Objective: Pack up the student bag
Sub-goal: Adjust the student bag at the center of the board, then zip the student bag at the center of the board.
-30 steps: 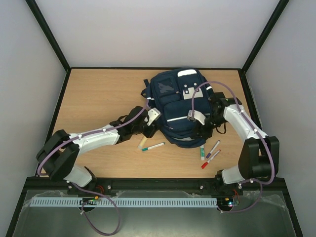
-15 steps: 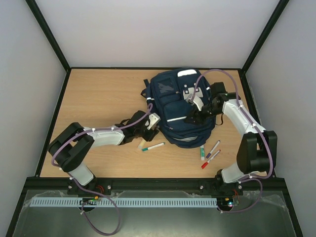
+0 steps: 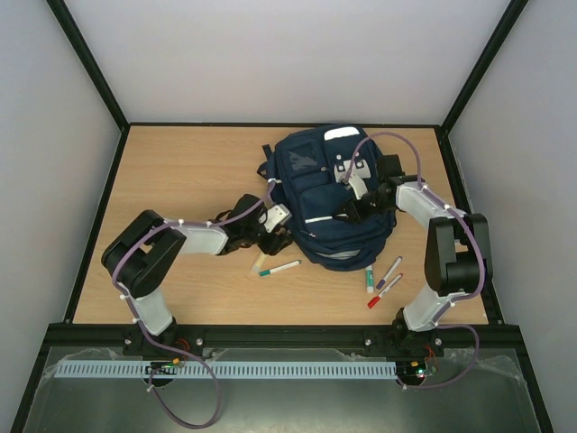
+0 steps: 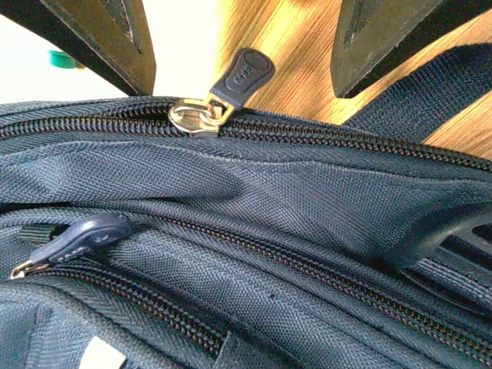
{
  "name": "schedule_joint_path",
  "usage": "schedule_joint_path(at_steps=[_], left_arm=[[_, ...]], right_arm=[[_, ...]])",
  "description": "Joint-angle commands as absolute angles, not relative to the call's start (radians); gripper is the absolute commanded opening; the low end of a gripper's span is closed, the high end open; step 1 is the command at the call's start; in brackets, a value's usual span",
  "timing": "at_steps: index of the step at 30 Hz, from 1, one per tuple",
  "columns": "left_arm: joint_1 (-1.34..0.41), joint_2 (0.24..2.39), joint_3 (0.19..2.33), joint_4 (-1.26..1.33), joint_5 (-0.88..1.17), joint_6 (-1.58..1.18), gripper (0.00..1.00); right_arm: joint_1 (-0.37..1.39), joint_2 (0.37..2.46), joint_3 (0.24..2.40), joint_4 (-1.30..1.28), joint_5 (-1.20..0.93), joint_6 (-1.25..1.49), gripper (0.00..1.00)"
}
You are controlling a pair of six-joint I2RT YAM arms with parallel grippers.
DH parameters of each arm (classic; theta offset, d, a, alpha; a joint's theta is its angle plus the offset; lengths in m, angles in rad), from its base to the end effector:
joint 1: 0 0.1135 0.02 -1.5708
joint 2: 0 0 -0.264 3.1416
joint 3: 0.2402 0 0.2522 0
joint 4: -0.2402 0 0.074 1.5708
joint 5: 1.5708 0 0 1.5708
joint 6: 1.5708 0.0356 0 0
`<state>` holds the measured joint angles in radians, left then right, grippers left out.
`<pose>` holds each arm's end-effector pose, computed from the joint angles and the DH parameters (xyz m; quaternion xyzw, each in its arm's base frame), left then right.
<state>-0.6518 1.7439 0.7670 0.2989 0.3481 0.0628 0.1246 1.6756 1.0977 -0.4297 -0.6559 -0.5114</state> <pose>0.2597 -0.2135 0.1367 0.3808 0.8061 -0.2729 0.3616 0.3348 0.0638 0.2061 -0.3694 0.8358 0.2531 0.3176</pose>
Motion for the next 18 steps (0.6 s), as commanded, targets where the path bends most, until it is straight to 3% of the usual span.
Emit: schedule_joint_path(at_steps=[1, 18], left_arm=[[-0.636, 1.764, 0.801, 0.303, 0.473, 0.088, 0.64], [-0.629, 1.760, 0.790, 0.293, 0.640, 0.041, 0.26]], right_arm=[[0.121, 1.689, 1.073, -0.421, -0.677, -0.489, 0.40], [0.121, 1.698, 1.062, -0.428, -0.686, -0.502, 0.39]])
